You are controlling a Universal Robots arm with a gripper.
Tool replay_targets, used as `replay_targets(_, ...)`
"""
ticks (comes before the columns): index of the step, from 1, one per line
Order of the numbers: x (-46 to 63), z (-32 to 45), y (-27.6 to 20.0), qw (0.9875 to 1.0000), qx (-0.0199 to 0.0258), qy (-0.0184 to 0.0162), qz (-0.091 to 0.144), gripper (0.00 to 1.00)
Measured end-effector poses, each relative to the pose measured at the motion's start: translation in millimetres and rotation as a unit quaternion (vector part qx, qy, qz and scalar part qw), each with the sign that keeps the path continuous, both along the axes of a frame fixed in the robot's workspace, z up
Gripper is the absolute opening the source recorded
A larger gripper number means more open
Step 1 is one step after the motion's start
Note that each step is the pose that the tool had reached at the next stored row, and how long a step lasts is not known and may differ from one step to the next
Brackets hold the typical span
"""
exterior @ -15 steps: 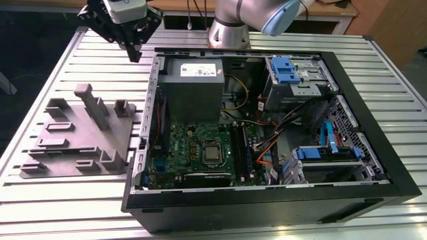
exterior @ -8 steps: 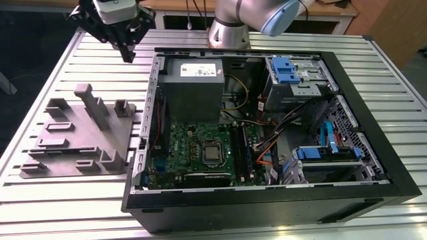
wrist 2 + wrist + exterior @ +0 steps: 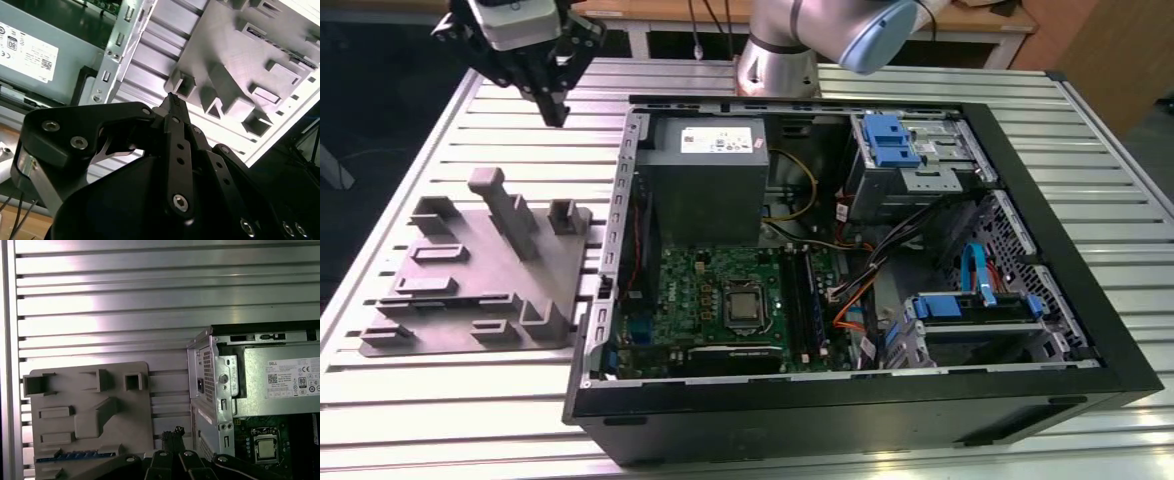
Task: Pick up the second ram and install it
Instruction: 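Reach for the second ram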
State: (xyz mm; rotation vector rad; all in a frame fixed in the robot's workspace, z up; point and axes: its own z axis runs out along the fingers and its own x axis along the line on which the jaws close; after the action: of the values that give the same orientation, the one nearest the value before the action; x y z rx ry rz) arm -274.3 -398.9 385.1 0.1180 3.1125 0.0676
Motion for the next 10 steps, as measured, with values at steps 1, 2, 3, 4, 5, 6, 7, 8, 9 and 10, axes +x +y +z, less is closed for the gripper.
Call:
replay_targets(1,-2.8,-0.2,0.0,1.0,0.0,0.0,0.0,0.1)
replay_targets(2,-5.7,-0.4,0.0,1.0,0.0,0.0,0.0,0.1)
replay_targets(3,-8.7,-0.7,0.0,1.0,0.0,0.0,0.0,0.1)
replay_targets(4,-11.8,-1.0,0.0,1.0,0.0,0.0,0.0,0.1)
replay_targets(5,-14.9,-1.2,0.0,1.0,0.0,0.0,0.0,0.1)
replay_targets(6,-17.9,-1.4,0.0,1.0,0.0,0.0,0.0,0.1)
replay_targets(7,-20.9,-1.6,0.0,1.0,0.0,0.0,0.0,0.1)
replay_targets(8,-24.0,-1.7,0.0,1.0,0.0,0.0001,0.0,0.1)
replay_targets(9,-26.9,-2.0,0.0,1.0,0.0,0.0,0.0,0.1)
replay_targets(10,-30.4,-2.3,0.0,1.0,0.0,0.0,0.0,0.1)
